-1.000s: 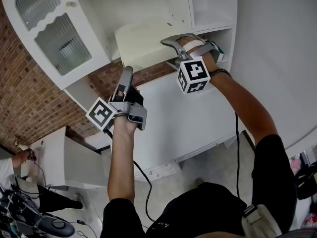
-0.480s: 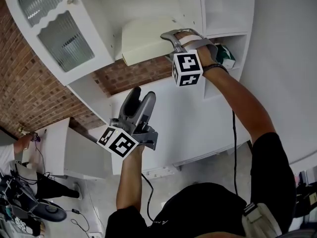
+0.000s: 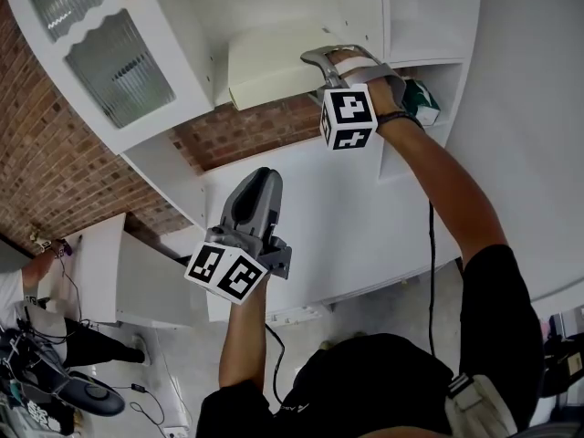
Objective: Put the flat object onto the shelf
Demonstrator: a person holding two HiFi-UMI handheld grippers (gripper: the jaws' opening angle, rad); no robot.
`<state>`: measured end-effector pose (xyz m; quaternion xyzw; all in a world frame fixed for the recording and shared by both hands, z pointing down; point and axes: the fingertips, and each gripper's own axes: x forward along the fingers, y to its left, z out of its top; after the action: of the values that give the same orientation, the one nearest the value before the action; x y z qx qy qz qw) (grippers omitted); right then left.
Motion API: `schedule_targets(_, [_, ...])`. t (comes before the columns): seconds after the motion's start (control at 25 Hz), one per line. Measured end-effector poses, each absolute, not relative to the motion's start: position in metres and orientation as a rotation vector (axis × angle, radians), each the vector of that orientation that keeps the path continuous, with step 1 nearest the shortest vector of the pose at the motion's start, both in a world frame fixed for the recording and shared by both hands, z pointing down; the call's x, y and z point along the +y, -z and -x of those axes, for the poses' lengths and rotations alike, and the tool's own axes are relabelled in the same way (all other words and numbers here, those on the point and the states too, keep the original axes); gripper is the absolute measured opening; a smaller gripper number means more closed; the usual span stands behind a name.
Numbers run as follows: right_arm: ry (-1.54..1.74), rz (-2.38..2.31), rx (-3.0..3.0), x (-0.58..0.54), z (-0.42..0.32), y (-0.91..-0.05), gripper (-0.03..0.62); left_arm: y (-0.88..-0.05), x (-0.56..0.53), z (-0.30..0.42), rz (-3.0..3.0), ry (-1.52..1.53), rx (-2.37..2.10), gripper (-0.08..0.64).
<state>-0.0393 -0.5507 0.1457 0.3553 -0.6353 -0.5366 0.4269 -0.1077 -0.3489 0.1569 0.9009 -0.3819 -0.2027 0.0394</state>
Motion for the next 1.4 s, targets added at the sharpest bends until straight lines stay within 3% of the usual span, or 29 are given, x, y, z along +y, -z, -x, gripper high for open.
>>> schedule_targets(0.12, [1.347, -0.898, -1.592, -0.554, 0.043, -0.145, 0.299, -0.158, -0.354, 0.116, -2.777, 0.579, -1.216, -0.002])
schedule_targets(0.28, [1.355, -0.947, -1.663, -0.543, 0.040, -0.140, 0.336, -0.161, -0.353, 0.115, -2.821, 0.529, -1.228, -0.002])
schedule_targets(0.68, [1.317, -1.027, -1.939, -0.460, 0.020, -0.114, 0.336, -0.131, -0.362, 0.108, -2.921, 0.509, -1.264, -0.002])
schedule_targets(0.76, [1.259, -1.044, -2.107, -0.433, 0.021, -0.106, 0.317, -0.125, -0.362, 0.103, -2.934, 0.510, -1.259, -0.002])
schedule_targets(0.96, [1.142, -1.063, -2.512, -0.373, 0.029, -0.096, 0.159, -0.115, -0.351, 0.090, -2.956, 0.534, -1.232, -0.002])
schedule_targets(1.16, [1.003, -1.131, -2.730, -0.347, 0.028, -0.114, 0.060, -0.113, -0.337, 0.076, -3.028, 0.528, -1.260, -0.002])
schedule_targets(1.4, [0.791, -1.134, -2.965, -0.333, 0.018, -0.145, 0.003, -0.127, -0.324, 0.067, -3.046, 0.512, -1.274, -0.002])
